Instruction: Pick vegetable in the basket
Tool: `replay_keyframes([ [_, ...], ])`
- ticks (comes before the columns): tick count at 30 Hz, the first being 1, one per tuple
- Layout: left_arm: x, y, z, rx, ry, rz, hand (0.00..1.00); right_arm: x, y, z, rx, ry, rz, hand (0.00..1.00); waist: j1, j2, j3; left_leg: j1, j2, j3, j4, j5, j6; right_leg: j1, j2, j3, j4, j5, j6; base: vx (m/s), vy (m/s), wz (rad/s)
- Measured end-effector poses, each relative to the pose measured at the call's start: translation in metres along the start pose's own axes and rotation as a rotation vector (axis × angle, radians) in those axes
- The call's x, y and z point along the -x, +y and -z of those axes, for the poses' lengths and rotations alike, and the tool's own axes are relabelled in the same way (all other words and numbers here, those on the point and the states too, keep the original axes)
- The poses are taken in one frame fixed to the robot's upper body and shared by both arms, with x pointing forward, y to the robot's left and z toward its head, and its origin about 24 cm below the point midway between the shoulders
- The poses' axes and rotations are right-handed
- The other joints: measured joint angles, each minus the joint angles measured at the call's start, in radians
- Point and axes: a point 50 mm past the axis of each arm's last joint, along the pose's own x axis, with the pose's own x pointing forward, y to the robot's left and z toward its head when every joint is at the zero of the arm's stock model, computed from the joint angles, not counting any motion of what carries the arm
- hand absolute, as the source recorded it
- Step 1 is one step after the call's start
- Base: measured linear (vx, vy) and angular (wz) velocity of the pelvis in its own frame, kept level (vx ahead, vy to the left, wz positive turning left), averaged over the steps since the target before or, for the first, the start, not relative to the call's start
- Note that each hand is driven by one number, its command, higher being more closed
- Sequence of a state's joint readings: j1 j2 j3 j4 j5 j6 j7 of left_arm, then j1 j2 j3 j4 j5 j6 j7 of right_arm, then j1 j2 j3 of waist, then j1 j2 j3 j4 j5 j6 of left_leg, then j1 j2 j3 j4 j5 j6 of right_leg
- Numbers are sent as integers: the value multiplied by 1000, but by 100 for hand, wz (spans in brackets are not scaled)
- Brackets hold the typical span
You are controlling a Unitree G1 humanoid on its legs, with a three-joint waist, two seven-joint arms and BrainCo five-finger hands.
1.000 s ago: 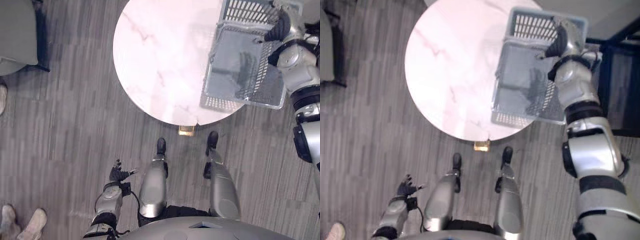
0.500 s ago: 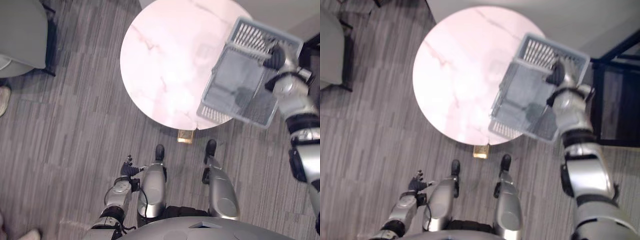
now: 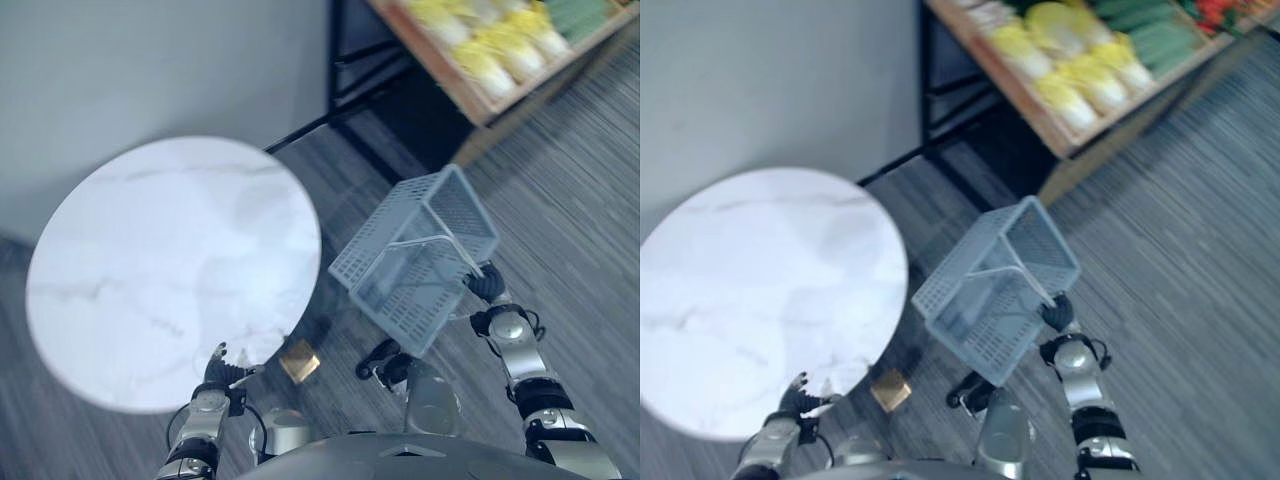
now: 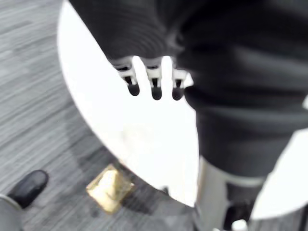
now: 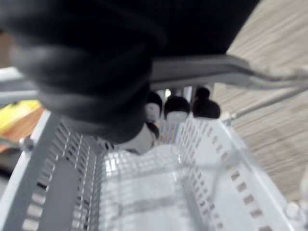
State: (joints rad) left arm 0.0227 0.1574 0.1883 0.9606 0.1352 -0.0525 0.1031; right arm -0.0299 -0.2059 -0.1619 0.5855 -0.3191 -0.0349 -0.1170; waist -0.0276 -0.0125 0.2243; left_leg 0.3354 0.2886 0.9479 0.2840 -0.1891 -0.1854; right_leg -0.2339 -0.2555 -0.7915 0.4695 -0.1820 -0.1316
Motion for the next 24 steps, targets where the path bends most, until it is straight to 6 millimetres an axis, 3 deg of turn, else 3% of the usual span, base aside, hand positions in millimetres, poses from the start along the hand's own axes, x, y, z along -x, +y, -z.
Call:
replay_keyframes([
  [2,4,-13,11,8,39,43,0,18,7,31,-81,108,5,100,-38,13,-28,3,56,32,183,109,4,-7,54,98,-13,-18,3,392,-144,-138],
  [3,5,-16,13,16,46,48,0,24,9,40,-101,141,4,100,-44,17,-31,2,79,29,246,153,8,-3,80,134,-26,-18,1,328,-125,-195],
  [4,9,-19,23,29,78,51,0,31,14,49,-129,179,2,100,-35,29,-38,-9,132,2,385,278,43,8,133,220,-65,-15,-7,330,-82,-240],
  [5,14,-22,35,32,115,57,0,34,22,55,-171,220,1,100,-29,45,-41,-82,157,-150,552,239,150,32,205,330,-116,-14,-18,334,-79,-251],
  [6,14,-21,38,34,124,54,0,34,24,60,-178,245,-2,100,-28,43,-40,-130,123,-260,611,158,164,45,233,371,-135,-12,-32,440,-44,-337],
  [7,19,-21,49,58,154,44,0,39,35,78,-199,353,-25,100,20,38,-36,-241,-16,-502,708,16,149,100,301,531,-174,-6,-51,307,11,-296],
  [8,21,-19,52,82,164,28,0,41,38,84,-205,391,-29,100,36,38,-35,-272,-45,-546,711,-20,163,131,323,593,-191,-5,-48,305,49,-301],
  [11,23,-20,54,150,161,-1,0,55,35,112,-194,528,-30,100,48,30,-27,-410,-84,-643,651,-75,155,211,341,726,-232,-14,-33,228,110,-152],
  [12,23,-23,51,180,146,-4,0,59,30,120,-200,572,-13,100,50,38,-31,-485,-98,-695,550,-88,130,231,337,779,-255,-10,-25,289,183,-156],
  [14,23,-25,49,213,139,-6,0,65,23,131,-228,626,20,100,49,44,-28,-554,-125,-716,333,-88,122,282,317,845,-299,-19,-3,352,227,-104],
  [15,23,-25,49,213,139,-6,0,65,23,131,-228,626,20,100,49,44,-28,-554,-125,-716,333,-88,122,282,317,845,-299,-19,-3,389,241,-53],
  [16,22,-26,48,215,133,-5,0,73,19,143,-271,700,52,100,48,42,-27,-576,-174,-705,127,-32,115,336,289,866,-348,-31,18,370,199,-15],
  [17,22,-26,47,215,130,-4,0,77,20,147,-277,728,54,100,47,43,-27,-582,-187,-694,42,10,115,365,282,867,-370,-36,25,596,294,-13],
  [18,22,-26,46,213,125,-3,0,86,21,156,-289,785,64,100,50,49,-24,-590,-204,-648,-106,104,124,411,273,870,-407,-35,55,534,247,-11],
  [19,21,-27,45,213,121,-1,0,89,23,158,-288,795,58,100,64,48,-24,-594,-205,-621,-135,196,140,434,266,874,-425,-49,76,555,258,-37],
  [20,22,-28,45,214,125,3,0,96,25,162,-283,808,51,100,84,41,-32,-584,-212,-608,-131,279,198,450,249,884,-418,-66,106,569,274,-38],
  [21,20,-24,42,203,113,-1,0,96,32,160,-294,801,31,100,93,18,-35,-567,-244,-605,-131,245,245,436,222,879,-358,-76,125,568,279,-22],
  [22,19,-22,42,197,112,-4,0,96,35,159,-301,793,26,100,93,5,-37,-556,-257,-603,-133,229,258,409,213,874,-283,-85,141,589,295,7],
  [23,19,-19,43,193,114,-12,0,96,39,157,-319,789,24,100,92,-16,-36,-516,-277,-595,-140,204,270,363,196,861,-124,-99,208,559,288,14],
  [24,19,-13,47,180,127,-22,0,97,43,156,-337,790,23,100,90,-41,-36,-453,-304,-596,-148,172,279,299,177,854,99,-75,327,552,264,15],
])
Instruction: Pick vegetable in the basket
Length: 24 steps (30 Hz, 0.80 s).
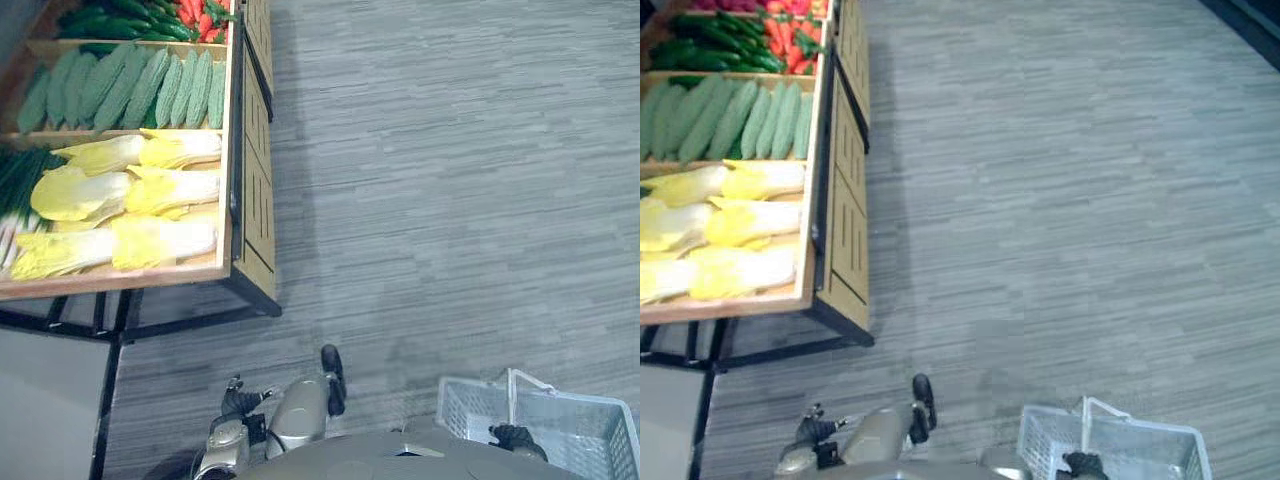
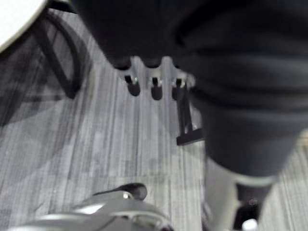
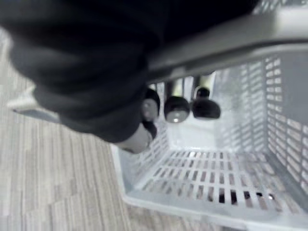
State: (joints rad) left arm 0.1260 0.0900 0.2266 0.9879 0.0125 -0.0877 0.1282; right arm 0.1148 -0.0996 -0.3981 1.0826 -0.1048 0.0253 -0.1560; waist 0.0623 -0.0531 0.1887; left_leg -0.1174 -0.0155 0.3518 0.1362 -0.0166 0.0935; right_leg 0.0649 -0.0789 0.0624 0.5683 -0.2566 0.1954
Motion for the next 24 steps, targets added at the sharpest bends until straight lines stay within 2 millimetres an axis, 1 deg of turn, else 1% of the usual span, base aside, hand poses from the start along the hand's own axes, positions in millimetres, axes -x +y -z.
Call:
replay_keyframes([
  [1,0,2,2,-4,9,-4,0,0,2,0,-5,0,-3,100,-1,-7,1,32,-8,-7,0,-20,3,-36,-11,0,110,30,55,499,197,25],
  [2,0,3,5,-12,27,-7,0,0,2,0,-7,-3,-5,100,-10,-8,0,82,-17,-32,3,-60,2,-87,-24,-18,277,49,63,375,118,31],
  [3,1,4,7,-19,33,-8,0,0,2,0,-7,-4,-4,100,-18,-7,-1,114,-19,-43,1,-77,1,-114,-43,-52,349,46,60,550,134,54],
  [4,1,4,9,-21,39,-8,0,1,1,1,-10,-3,0,100,-32,-1,1,173,-24,-74,-16,-102,-2,-158,-89,-125,414,27,42,552,79,68],
  [5,1,3,8,-29,36,-3,0,1,2,1,-11,-4,-4,100,-42,9,7,226,-24,-107,-40,-109,-5,-193,-119,-182,406,1,15,553,44,78],
  [6,1,3,7,-29,33,-2,0,1,3,2,-12,0,-8,100,-51,10,7,255,-19,-134,-59,-110,-6,-212,-125,-206,374,-11,-7,532,-85,111],
  [7,-1,0,2,-31,20,6,0,2,5,6,-21,10,-14,100,-63,17,9,294,1,-188,-86,-114,-14,-254,-117,-221,246,-29,-46,425,-129,119],
  [9,-2,-3,-2,-34,10,14,0,2,5,6,-32,9,-10,100,-73,27,9,311,25,-252,-97,-123,-29,-281,-99,-200,44,-19,-57,375,-181,118],
  [10,-2,-7,-6,-34,0,24,0,2,4,4,-33,1,-7,100,-73,33,8,315,43,-292,-99,-140,-49,-307,-98,-178,-104,26,-66,407,-295,105],
  [11,-3,-10,-9,-31,-8,30,0,1,3,0,-38,-5,-2,100,-69,37,11,322,59,-325,-97,-160,-66,-324,-102,-160,-229,87,-68,412,-330,105],
  [12,-3,-11,-10,-30,-9,33,0,0,2,-3,-45,-14,7,100,-70,42,13,330,78,-356,-92,-185,-83,-334,-110,-156,-340,153,-59,439,-398,83],
  [13,-3,-10,-9,-32,-6,30,0,0,1,-6,-54,-25,11,100,-67,42,17,343,93,-380,-88,-212,-98,-338,-121,-147,-418,200,-49,463,-468,97],
  [14,-3,-6,-4,-27,12,15,0,0,-1,-5,-63,-31,19,100,-68,33,22,373,115,-425,-75,-274,-126,-335,-143,-119,-478,220,-37,470,-518,92],
  [15,-2,-3,1,-32,26,6,0,1,-3,-3,-63,-25,22,100,-68,28,21,394,125,-450,-73,-304,-142,-335,-154,-93,-458,208,-7,500,-587,107],
  [16,0,-5,9,-23,58,7,0,0,-10,-1,-69,-16,43,100,-75,67,29,429,176,-484,-65,-345,-143,-351,-121,-100,-316,263,10,486,-597,92],
  [17,2,-14,12,-12,63,31,0,-1,-19,-5,-62,-32,62,100,-74,91,24,425,198,-509,-33,-344,-146,-394,-99,-100,-195,213,-35,587,-672,83],
  [18,3,-20,12,8,60,46,0,-3,-25,-10,-59,-42,78,100,-58,117,33,388,207,-503,60,-322,-164,-417,-98,-117,-87,132,-63,461,-533,59],
  [19,4,-20,12,22,61,44,0,-4,-27,-15,-59,-52,81,100,-55,124,37,356,207,-503,120,-299,-178,-413,-102,-133,-57,102,-73,463,-516,61],
  [20,4,-22,15,39,72,41,0,-4,-29,-15,-49,-54,80,100,-64,131,39,304,211,-487,235,-247,-199,-375,-127,-179,-55,76,-93,425,-445,110],
  [21,4,-22,14,39,70,40,0,-4,-25,-17,-35,-52,63,100,-76,137,42,233,246,-402,358,-209,-223,-293,-148,-254,-99,70,-119,410,-413,115],
  [22,4,-21,14,39,69,40,0,-4,-24,-15,-25,-43,58,100,-76,138,42,215,259,-361,380,-211,-223,-265,-150,-274,-120,69,-121,365,-349,155],
  [23,4,-20,13,31,65,41,0,-4,-22,-9,14,-21,38,100,-65,135,45,170,290,-203,404,-220,-227,-139,-154,-359,-231,86,-132,262,-269,118],
  [24,4,-20,13,28,62,42,0,-4,-20,-9,34,-24,29,100,-60,130,44,154,282,-150,382,-223,-226,-95,-162,-401,-276,94,-129,330,-283,167],
])
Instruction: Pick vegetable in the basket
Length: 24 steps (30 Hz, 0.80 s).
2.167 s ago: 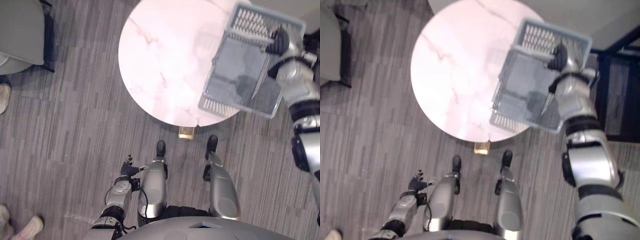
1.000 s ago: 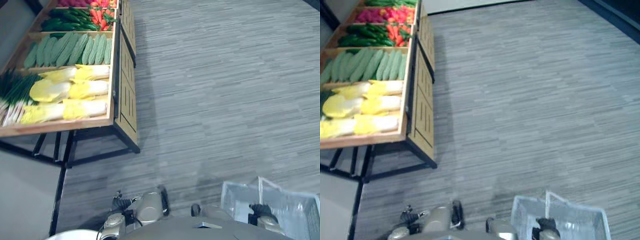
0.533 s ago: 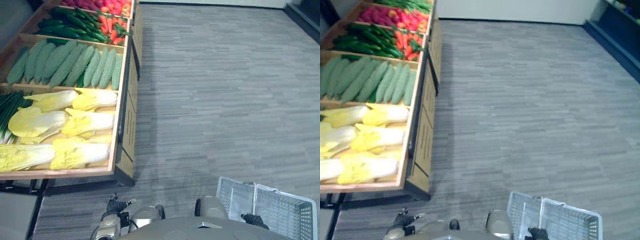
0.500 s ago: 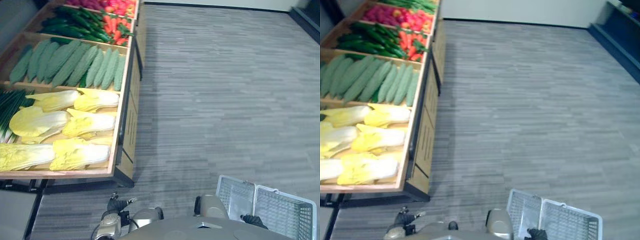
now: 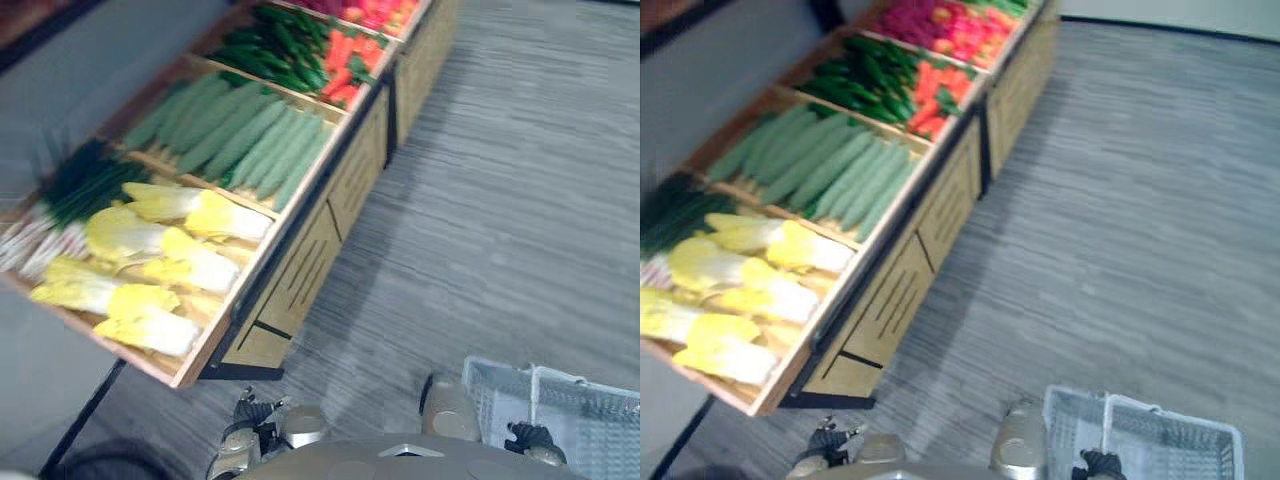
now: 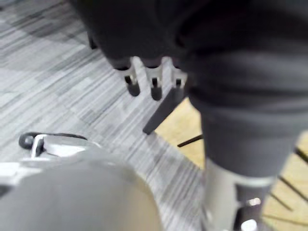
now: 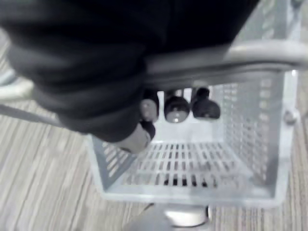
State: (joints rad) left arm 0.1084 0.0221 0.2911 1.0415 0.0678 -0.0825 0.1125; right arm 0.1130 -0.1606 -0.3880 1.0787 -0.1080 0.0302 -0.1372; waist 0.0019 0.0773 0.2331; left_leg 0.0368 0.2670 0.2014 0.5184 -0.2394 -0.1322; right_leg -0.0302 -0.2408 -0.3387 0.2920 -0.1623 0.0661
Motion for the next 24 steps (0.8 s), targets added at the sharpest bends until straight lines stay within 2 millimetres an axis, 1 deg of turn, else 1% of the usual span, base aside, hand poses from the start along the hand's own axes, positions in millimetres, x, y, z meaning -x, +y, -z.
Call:
replay_keyframes([
  [1,-1,0,-3,-20,-15,6,0,0,4,-5,27,-17,-20,100,6,-8,-4,-47,-44,91,-83,3,4,60,-10,-79,-74,12,13,269,-181,145],
  [2,-1,-1,-7,-36,-30,16,0,-2,6,-14,41,-41,-32,100,10,-6,-6,-76,-75,166,-155,25,15,94,-13,-137,-107,16,17,267,-128,141],
  [3,0,-2,-7,-43,-31,21,0,-2,8,-20,43,-56,-37,100,14,-2,-8,-93,-85,220,-189,45,23,109,-13,-172,-116,15,18,247,-33,137],
  [4,0,-3,-6,-51,-29,25,0,-3,10,-30,41,-78,-43,100,16,1,-10,-113,-95,368,-218,79,74,145,-13,-242,-113,-2,34,292,40,149],
  [5,-1,-2,-6,-59,-27,26,0,-3,11,-32,42,-86,-44,100,17,-2,-9,-114,-108,434,-224,79,179,178,-22,-298,-74,-36,51,298,69,157],
  [6,-1,2,-7,-58,-28,19,0,-3,13,-29,55,-77,-50,100,28,-28,-10,-111,-126,423,-220,80,173,189,-49,-318,-26,-62,69,291,111,165],
  [7,-2,3,-6,-65,-18,17,0,-3,11,-27,78,-73,-44,100,34,-50,-25,-97,-179,351,-266,77,176,163,-120,-328,154,-70,83,316,132,184],
  [8,-2,5,-5,-80,-13,19,0,-3,9,-28,84,-85,-39,100,22,-54,-39,-81,-211,268,-308,91,182,97,-171,-266,355,-9,83,397,103,242],
  [9,-3,10,-6,-113,-10,16,0,-2,15,-33,73,-103,-52,100,11,-56,-46,-78,-212,189,-327,107,182,19,-142,-112,481,-25,110,417,1,218],
  [10,-3,13,-6,-130,-4,13,0,-1,20,-32,66,-103,-67,100,6,-62,-45,-73,-210,140,-339,116,179,-8,-103,-47,489,-62,112,345,-84,189],
  [11,-4,15,-6,-135,2,8,0,1,27,-33,48,-109,-83,100,5,-60,-43,-62,-210,85,-362,133,171,-29,-66,12,461,-93,111,275,-110,155],
  [12,-4,15,-6,-136,1,7,0,2,32,-32,32,-110,-95,100,4,-64,-43,-46,-208,31,-383,143,161,-35,-26,69,403,-115,101,256,-134,168],
  [13,-4,15,-7,-136,-1,5,0,3,36,-31,23,-107,-108,100,3,-68,-45,-36,-209,-27,-397,152,147,-32,16,145,325,-121,91,278,-203,211],
  [14,-5,17,-10,-141,-10,-3,0,5,42,-29,9,-101,-121,100,0,-86,-56,-34,-222,-90,-404,162,124,-32,48,275,205,-117,99,289,-289,202],
  [15,-5,20,-11,-146,-15,-11,0,5,44,-28,-4,-97,-123,100,1,-99,-57,-25,-233,-110,-413,165,111,-31,45,312,143,-101,115,207,-276,179],
  [16,-5,24,-12,-150,-19,-20,0,6,47,-27,-6,-91,-129,100,10,-128,-56,-10,-249,-122,-425,169,95,-32,21,328,60,-48,119,179,-348,118],
  [17,-5,28,-11,-140,-13,-36,0,6,49,-30,38,-106,-135,100,26,-139,-56,12,-244,-148,-441,173,65,-19,9,299,25,-44,88,155,-385,90],
  [18,-3,20,-4,-124,3,-18,0,3,40,-36,58,-133,-112,100,29,-108,-66,14,-209,-155,-471,191,36,-2,38,266,-5,-34,73,138,-368,61],
  [19,-1,17,1,-112,15,-12,0,2,35,-40,61,-147,-99,100,32,-86,-73,13,-192,-152,-486,198,25,9,56,254,-31,-31,68,114,-295,41],
  [20,1,9,8,-73,36,-2,0,-1,25,-46,44,-152,-71,100,36,-46,-72,13,-154,-149,-509,214,5,42,91,222,-80,-13,42,88,-221,34],
  [21,1,8,9,-44,43,-6,0,-2,20,-41,23,-124,-56,100,36,-37,-72,12,-135,-104,-523,235,-3,51,104,204,-100,-6,32,65,-193,31],
  [22,1,9,10,-27,47,-13,0,-3,18,-38,15,-108,-51,100,32,-37,-72,12,-126,-45,-527,250,-1,55,107,194,-106,-4,29,16,-147,25],
  [23,1,11,10,13,52,-25,0,-3,13,-34,-7,-97,-36,100,22,-39,-72,13,-114,93,-519,263,6,54,108,183,-112,-3,23,-1,-69,3],
  [24,1,15,9,53,53,-44,0,-4,11,-36,-37,-97,-28,100,18,-42,-70,12,-112,157,-503,257,15,53,106,184,-113,-3,10,7,-46,-11],
])
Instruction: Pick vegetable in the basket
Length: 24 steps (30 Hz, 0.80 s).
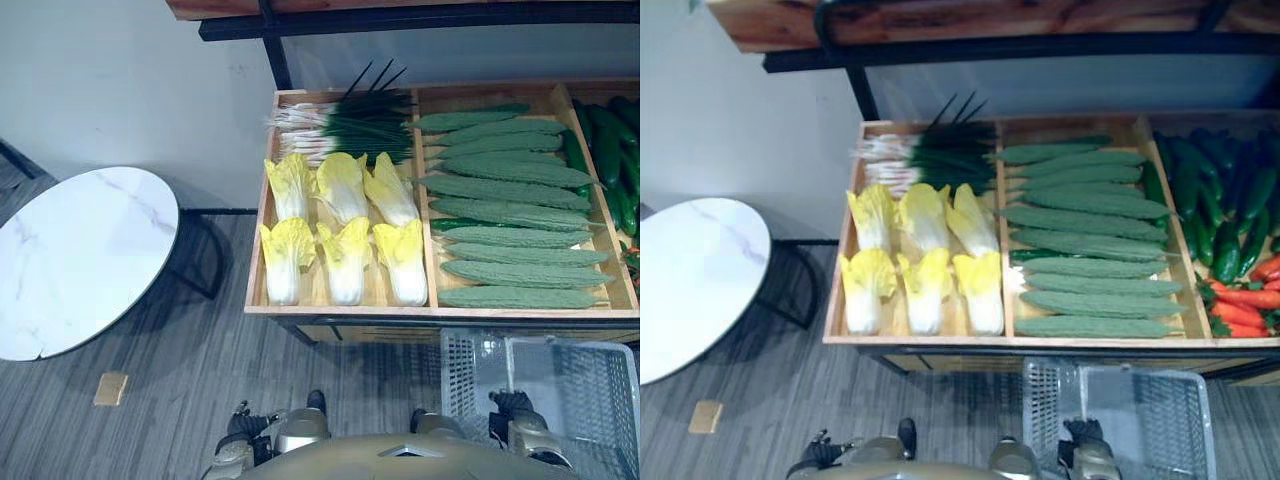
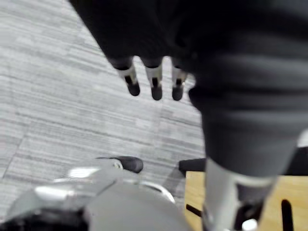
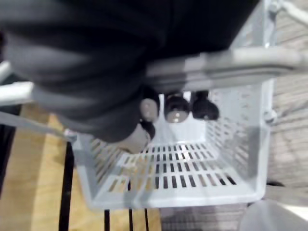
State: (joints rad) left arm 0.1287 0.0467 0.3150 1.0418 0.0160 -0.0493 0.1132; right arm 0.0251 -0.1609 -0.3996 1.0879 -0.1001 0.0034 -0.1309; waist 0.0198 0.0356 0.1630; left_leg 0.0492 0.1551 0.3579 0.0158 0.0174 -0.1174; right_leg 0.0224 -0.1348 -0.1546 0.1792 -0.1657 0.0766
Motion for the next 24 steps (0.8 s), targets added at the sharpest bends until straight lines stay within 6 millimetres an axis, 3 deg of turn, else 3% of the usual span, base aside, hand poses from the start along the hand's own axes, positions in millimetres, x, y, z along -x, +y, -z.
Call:
replay_keyframes([
  [2,-2,10,-10,83,-29,-44,0,0,-4,3,-39,14,13,100,-8,-2,-1,2,-13,15,22,-1,14,9,-11,5,-5,-1,1,20,19,-15],
  [4,-2,16,-39,147,-141,-76,0,2,-10,13,-63,35,35,100,-22,3,-5,6,-18,14,-7,7,24,18,-14,-12,-23,2,6,-6,38,25],
  [5,-1,22,-73,160,-272,-94,0,5,-9,23,-75,60,39,100,-27,9,-8,7,-23,2,-56,29,28,20,-11,-39,-37,7,9,-32,32,45],
  [6,1,25,-89,164,-330,-107,0,6,-7,26,-80,69,38,100,-27,9,-9,7,-26,-10,-77,46,29,21,-11,-52,-42,11,8,-46,26,65],
  [7,8,35,-126,179,-466,-144,0,8,-4,32,-93,85,36,100,-34,8,-8,3,-29,-35,-115,74,30,22,-7,-79,-49,13,7,-39,9,54],
  [8,20,46,-164,186,-611,-183,0,11,-1,40,-121,104,36,100,-34,6,-7,0,-28,-47,-115,79,30,26,-6,-94,-49,14,6,-38,1,44],
  [9,26,50,-177,187,-668,-203,0,12,0,42,-127,107,36,100,-33,7,-7,4,-29,-49,-115,79,30,30,-6,-95,-50,14,6,-28,2,23],
  [11,60,73,-230,189,-929,-288,0,15,-5,50,-132,103,55,100,-43,18,-10,20,-32,-59,-117,79,30,58,-7,-105,-60,17,8,-29,9,11],
  [15,112,88,-288,176,-1251,-354,0,18,-17,53,-106,86,86,100,-57,42,-18,20,-31,-56,-121,79,30,64,-6,-105,-73,29,9,-18,10,1],
  [19,146,58,-322,-34,-1455,-319,0,16,-25,50,-64,71,96,100,-60,60,-19,41,-32,-41,-121,75,30,91,-2,-95,-100,47,10,-7,19,-9],
  [21,156,19,-331,-204,-1531,-237,0,16,-24,46,-37,54,90,100,-68,63,-16,42,-31,-31,-121,75,29,87,-2,-82,-102,48,10,-27,13,-13],
  [24,158,-24,-328,-425,-1579,-155,0,13,-21,35,-7,11,84,100,-88,66,1,49,-30,0,-121,71,26,69,-1,-51,-92,51,11,-5,18,-28],
])
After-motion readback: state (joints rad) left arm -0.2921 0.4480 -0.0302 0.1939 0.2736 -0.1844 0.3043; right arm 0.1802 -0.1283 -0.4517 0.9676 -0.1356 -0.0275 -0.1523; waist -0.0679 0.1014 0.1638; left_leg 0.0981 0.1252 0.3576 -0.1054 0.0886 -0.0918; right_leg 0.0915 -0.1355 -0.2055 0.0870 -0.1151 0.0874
